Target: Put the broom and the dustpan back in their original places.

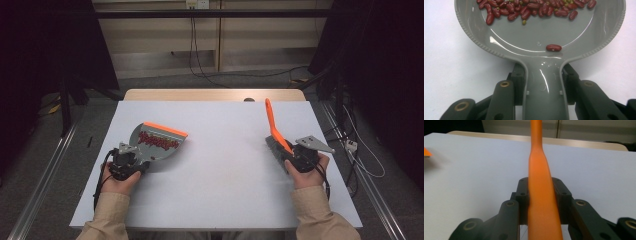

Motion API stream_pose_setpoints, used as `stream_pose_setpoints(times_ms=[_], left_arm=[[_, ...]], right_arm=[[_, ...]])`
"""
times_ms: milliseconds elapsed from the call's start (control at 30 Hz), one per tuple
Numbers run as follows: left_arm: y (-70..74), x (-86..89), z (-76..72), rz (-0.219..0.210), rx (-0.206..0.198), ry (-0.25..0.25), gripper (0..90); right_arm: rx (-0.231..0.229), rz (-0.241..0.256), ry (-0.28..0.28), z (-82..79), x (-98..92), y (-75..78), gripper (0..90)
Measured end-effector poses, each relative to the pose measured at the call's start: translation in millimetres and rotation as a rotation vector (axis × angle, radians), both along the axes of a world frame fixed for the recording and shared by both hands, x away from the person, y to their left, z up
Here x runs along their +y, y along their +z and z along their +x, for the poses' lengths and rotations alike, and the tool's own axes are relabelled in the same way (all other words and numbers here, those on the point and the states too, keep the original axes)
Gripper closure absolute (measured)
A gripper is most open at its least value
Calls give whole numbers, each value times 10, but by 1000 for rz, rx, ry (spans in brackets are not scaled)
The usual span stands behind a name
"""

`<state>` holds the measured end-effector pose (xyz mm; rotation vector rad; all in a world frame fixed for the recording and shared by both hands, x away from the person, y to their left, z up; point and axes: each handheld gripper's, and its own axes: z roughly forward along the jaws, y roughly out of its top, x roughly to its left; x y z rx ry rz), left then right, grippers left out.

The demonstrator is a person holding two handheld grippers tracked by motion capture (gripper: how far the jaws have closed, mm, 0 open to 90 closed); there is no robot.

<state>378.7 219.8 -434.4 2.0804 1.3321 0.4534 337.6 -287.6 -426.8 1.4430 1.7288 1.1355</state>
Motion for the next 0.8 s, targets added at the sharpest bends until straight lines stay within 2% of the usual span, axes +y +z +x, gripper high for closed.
stream_pose_setpoints(times_ms=[167, 333, 400, 467, 567, 700, 800], left_arm=[[-28, 6, 56, 13, 21, 42, 639], [-51, 29, 93, 24, 25, 84, 638], [-61, 33, 105, 17, 26, 102, 638], [-69, 40, 120, 11, 40, 109, 638], [-88, 27, 126, 28, 48, 112, 636], [-91, 24, 127, -7, 49, 118, 628], [-84, -3, 117, -29, 53, 106, 575]], right_arm=[[7, -27, -42, 9, -111, -35, 711], [10, -59, -88, 17, -200, -58, 711], [15, -94, -109, 23, -224, -73, 711], [21, -99, -115, 30, -254, -91, 711], [36, -111, -129, 27, -265, -124, 711], [35, -124, -125, 18, -242, -129, 709], [37, -101, -117, 11, -217, -138, 701]])
